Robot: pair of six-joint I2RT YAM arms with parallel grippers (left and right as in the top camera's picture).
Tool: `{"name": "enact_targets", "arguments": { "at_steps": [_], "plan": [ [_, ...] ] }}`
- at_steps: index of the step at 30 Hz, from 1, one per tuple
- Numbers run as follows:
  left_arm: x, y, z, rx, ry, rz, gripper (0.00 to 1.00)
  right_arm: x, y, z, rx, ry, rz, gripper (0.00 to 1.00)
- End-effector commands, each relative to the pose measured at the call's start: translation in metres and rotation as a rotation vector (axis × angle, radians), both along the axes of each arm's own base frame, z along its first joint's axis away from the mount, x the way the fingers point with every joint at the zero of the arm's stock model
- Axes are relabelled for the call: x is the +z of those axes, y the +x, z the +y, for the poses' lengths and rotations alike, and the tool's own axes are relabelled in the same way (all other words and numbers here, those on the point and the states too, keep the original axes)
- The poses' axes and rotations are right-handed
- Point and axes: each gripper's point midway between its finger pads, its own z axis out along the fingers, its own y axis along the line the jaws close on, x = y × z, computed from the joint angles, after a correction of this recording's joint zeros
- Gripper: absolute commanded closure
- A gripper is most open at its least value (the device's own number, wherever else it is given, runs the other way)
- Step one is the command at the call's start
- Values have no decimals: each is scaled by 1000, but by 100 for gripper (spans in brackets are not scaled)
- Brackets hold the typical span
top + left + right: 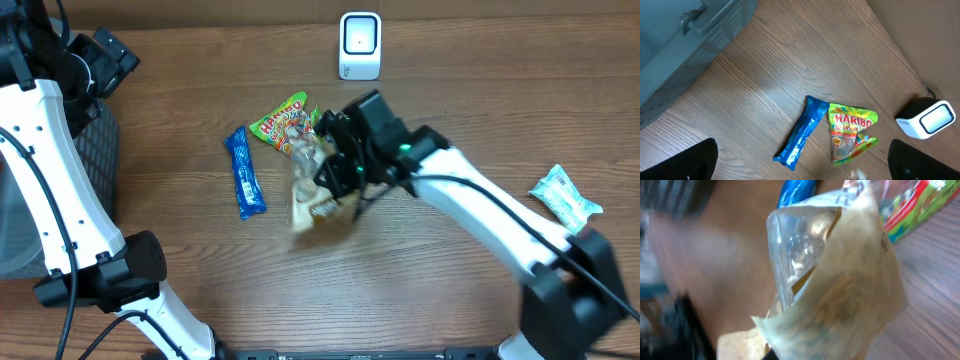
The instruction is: Scan the item barcode
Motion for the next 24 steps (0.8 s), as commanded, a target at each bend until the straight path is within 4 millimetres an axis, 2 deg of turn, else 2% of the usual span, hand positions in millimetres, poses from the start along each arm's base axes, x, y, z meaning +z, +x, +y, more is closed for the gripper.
{"name": "enact_targets", "arguments": {
  "at_steps": [1,3,5,11,16,19,24],
  "plan": [
    [14,-5,-4,2,2,-37,0,26,-26,-9,365,25,-223,96],
    [14,-5,-4,2,2,-37,1,20,-45,-21,552,3,-277,96],
    [14,-5,-4,2,2,-37,0,16,-53,-26,635,-8,-303,96],
    [14,-5,-4,2,2,-37,0,19,-51,-35,703,28,-353,96],
    [14,-5,-4,2,2,-37,0,45,-52,-41,724,251,-376,96],
    [14,-5,-4,2,2,-37,0,69,-50,-51,691,422,-391,96],
    [14,-5,-4,1,2,-37,0,113,-37,-87,585,679,-507,96]
  ]
}}
